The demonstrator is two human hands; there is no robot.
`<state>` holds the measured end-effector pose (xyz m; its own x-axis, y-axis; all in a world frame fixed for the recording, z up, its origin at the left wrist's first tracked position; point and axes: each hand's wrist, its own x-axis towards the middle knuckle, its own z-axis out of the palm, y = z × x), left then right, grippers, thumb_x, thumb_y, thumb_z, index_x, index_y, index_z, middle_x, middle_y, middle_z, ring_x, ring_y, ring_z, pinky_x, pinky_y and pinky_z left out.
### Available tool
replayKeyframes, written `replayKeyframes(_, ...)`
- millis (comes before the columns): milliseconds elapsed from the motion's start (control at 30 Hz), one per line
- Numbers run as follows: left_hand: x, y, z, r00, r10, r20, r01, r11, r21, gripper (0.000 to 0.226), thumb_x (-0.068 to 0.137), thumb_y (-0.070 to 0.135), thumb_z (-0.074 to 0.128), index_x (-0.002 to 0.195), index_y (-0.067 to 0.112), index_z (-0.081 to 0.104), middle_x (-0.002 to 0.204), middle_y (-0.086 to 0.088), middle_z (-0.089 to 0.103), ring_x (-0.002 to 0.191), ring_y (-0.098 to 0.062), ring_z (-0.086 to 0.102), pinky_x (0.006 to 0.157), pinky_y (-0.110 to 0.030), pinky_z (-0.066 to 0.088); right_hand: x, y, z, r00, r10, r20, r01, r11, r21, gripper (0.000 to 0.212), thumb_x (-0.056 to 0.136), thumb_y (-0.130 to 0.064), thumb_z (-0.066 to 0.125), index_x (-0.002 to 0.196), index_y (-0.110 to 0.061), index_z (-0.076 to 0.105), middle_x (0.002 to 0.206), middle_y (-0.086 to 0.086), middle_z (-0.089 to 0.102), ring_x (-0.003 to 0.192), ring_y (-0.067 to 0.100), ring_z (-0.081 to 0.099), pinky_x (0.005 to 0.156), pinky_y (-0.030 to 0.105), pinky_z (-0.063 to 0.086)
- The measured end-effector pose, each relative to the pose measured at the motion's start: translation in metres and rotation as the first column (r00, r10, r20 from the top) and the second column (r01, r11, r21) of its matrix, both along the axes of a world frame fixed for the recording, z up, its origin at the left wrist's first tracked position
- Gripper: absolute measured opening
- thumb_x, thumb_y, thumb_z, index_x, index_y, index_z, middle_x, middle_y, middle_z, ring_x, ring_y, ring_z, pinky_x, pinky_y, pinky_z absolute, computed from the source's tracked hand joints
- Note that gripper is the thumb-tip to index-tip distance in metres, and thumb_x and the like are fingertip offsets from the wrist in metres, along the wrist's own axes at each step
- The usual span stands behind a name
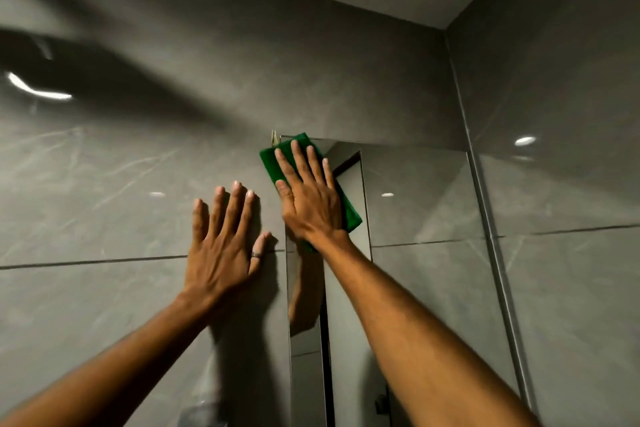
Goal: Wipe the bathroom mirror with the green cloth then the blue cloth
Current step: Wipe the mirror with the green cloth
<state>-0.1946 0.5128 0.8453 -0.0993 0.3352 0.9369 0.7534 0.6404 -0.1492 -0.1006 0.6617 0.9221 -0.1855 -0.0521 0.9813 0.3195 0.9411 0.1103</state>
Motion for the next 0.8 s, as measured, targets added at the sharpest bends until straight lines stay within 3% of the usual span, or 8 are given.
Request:
replayKeyframes(333, 0.002, 0.007, -0.006, 0.984, 0.063, -0.167, -0.058, 0.998, 0.035, 0.078, 0.097, 0.058, 0.021, 0.161, 0.012, 0.022, 0.171, -0.017, 0.013, 0.159, -0.037, 0.012, 0.126, -0.064, 0.015, 0.071, 0.13, 0.051, 0.972, -0.114, -0.204, 0.049, 0.954, -0.297, 0.057, 0.102, -0.045, 0.012, 0.158, -0.034, 0.008, 0.169, -0.002, 0.005, 0.156, 0.021, 0.001, 0.127, 0.045, 0.002)
replayKeyframes(633, -0.005, 0.012, -0.009, 0.961, 0.109, -0.253, -0.087, 0.991, 0.1, 0.079, 0.096, 0.055, 0.027, 0.16, 0.01, 0.025, 0.171, -0.018, 0.017, 0.159, -0.037, 0.015, 0.124, -0.065, 0.018, 0.153, 0.253, 0.039, 0.912, -0.238, -0.335, 0.013, 0.831, -0.556, 0.055, 0.106, -0.039, 0.017, 0.159, -0.026, 0.013, 0.169, 0.006, 0.01, 0.156, 0.027, 0.008, 0.126, 0.047, 0.007)
replayKeyframes(800, -0.004, 0.012, -0.007, 0.966, 0.113, -0.234, -0.095, 0.992, 0.087, 0.079, 0.098, 0.057, 0.024, 0.162, 0.012, 0.019, 0.172, -0.016, 0.011, 0.161, -0.036, 0.008, 0.126, -0.064, 0.014, 0.142, 0.23, 0.01, 0.901, -0.261, -0.347, -0.009, 0.788, -0.615, 0.056, 0.106, -0.036, 0.016, 0.16, -0.022, 0.011, 0.168, 0.009, 0.008, 0.156, 0.031, 0.006, 0.126, 0.05, 0.005)
